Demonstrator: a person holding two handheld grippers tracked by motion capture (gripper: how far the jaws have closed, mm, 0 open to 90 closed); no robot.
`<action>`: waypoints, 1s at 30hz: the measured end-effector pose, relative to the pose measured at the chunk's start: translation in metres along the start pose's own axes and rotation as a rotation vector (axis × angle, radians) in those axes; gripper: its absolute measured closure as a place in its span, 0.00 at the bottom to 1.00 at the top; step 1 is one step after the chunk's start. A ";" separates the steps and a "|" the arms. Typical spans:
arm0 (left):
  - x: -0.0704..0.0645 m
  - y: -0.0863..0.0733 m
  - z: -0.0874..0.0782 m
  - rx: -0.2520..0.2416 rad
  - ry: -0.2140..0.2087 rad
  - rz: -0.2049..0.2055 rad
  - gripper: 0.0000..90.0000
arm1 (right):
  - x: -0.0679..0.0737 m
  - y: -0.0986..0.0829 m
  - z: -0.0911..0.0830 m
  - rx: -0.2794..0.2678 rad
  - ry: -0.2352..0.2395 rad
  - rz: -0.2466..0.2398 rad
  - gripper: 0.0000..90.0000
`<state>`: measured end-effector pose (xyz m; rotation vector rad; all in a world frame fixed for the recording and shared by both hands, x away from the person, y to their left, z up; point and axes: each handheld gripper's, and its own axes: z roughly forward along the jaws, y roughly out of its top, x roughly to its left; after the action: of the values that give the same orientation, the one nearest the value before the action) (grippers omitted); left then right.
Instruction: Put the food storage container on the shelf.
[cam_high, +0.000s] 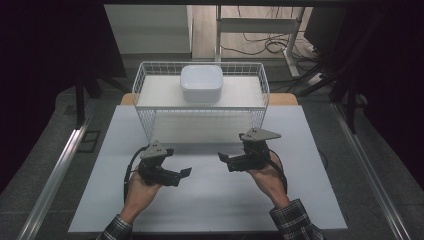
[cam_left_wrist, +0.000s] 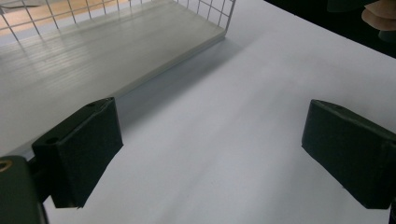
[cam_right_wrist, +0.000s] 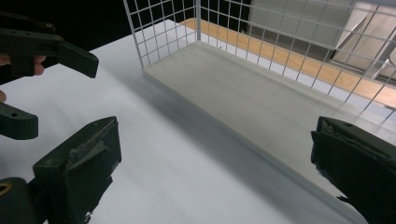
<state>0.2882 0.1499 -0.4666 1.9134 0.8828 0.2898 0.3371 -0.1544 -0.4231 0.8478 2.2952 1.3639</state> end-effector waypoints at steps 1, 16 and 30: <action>0.000 -0.001 0.000 0.002 -0.001 0.001 0.05 | 0.001 -0.002 0.000 0.003 0.000 0.005 0.02; -0.007 -0.019 -0.003 0.006 -0.006 -0.005 0.06 | 0.008 -0.019 -0.003 0.038 0.004 0.014 0.02; -0.010 -0.039 -0.010 0.029 0.003 -0.006 0.05 | 0.010 -0.039 -0.009 0.072 -0.001 0.020 0.02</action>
<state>0.2582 0.1604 -0.4933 1.9370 0.8983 0.2776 0.3117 -0.1680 -0.4526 0.8962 2.3538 1.2950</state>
